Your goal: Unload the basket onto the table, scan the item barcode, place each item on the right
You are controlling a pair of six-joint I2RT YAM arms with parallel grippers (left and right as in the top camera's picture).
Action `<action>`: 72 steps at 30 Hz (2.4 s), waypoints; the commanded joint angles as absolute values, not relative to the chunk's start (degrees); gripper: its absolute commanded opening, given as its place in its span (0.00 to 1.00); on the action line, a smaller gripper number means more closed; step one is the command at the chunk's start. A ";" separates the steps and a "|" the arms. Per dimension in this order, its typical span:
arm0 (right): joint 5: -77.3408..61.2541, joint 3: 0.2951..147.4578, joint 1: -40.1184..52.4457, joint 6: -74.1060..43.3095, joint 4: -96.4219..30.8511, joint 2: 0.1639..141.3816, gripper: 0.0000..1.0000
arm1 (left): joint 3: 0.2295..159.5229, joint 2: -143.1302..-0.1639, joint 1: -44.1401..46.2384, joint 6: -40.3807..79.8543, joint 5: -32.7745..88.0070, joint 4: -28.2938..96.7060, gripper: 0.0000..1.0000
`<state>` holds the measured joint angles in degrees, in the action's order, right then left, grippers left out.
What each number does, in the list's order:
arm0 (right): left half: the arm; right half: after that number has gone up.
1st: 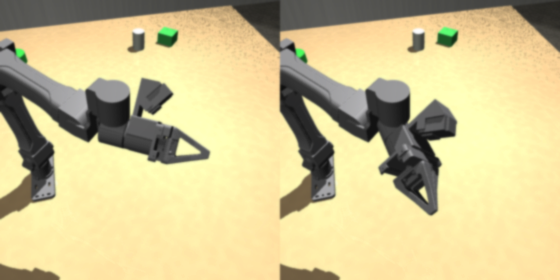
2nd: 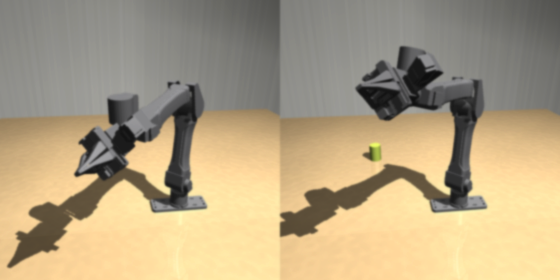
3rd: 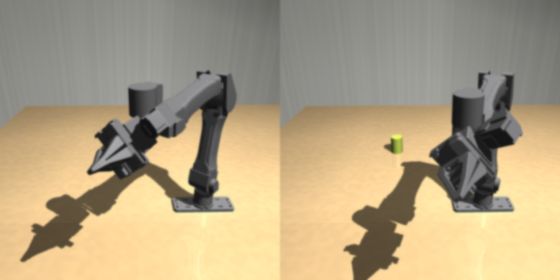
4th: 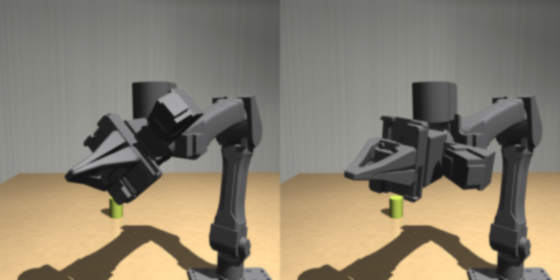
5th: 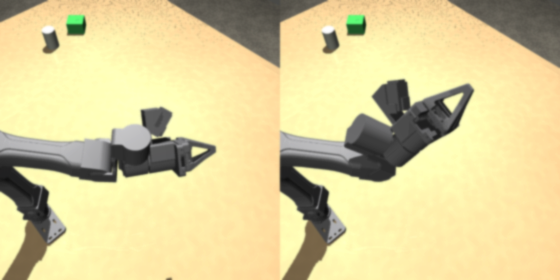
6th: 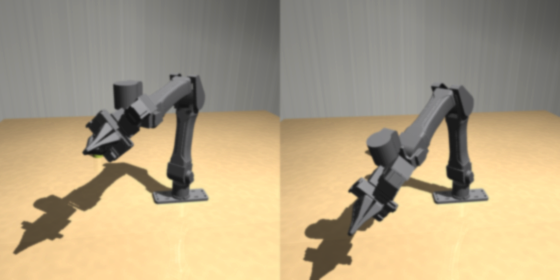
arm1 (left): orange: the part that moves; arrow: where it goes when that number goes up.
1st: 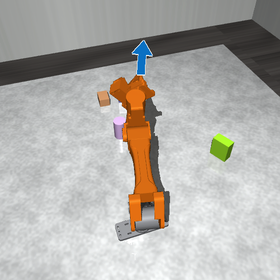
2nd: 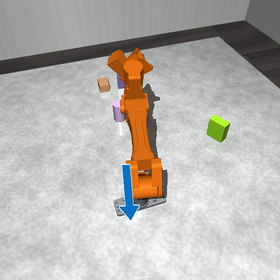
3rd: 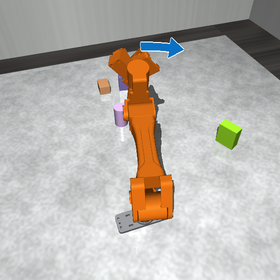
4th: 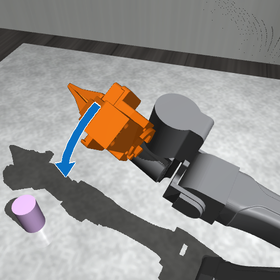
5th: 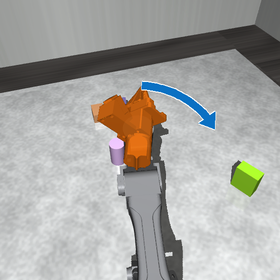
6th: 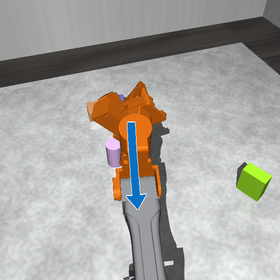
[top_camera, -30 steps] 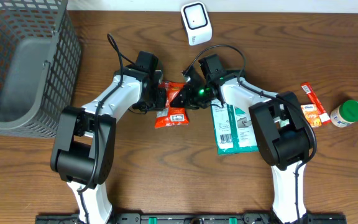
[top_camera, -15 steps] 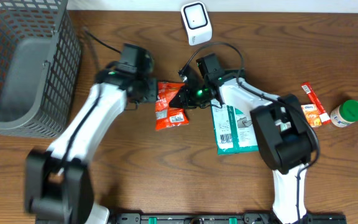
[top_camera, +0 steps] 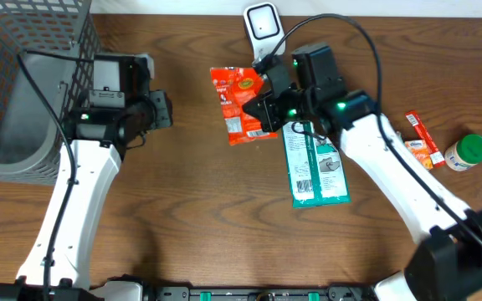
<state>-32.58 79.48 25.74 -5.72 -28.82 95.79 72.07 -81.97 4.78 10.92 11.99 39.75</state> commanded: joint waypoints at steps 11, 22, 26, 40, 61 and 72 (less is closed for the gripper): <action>-56.03 79.79 17.93 -19.09 -25.06 92.25 0.01 | 72.53 -83.07 4.67 -4.56 52.03 41.56 0.51; -75.16 79.79 14.24 -22.72 -14.31 92.25 0.01 | 72.55 -83.07 4.75 -5.32 82.98 30.44 0.54; -75.11 79.79 14.68 -24.56 -12.14 92.25 0.01 | 72.55 -83.09 4.84 -5.30 83.15 30.35 0.54; -66.43 79.79 17.41 -37.74 -2.94 92.25 0.01 | 72.55 -83.09 4.84 -5.34 83.15 30.13 0.53; -73.21 79.77 17.98 -34.11 -4.43 92.25 0.39 | 72.55 -83.09 4.82 1.67 85.17 29.87 0.19; -78.35 79.77 12.99 -31.00 -9.23 92.25 0.43 | 72.49 -83.09 4.84 5.21 90.17 32.01 0.19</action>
<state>-74.81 79.37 14.37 -32.93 -9.10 93.47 72.03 -83.15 4.71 4.21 87.00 31.24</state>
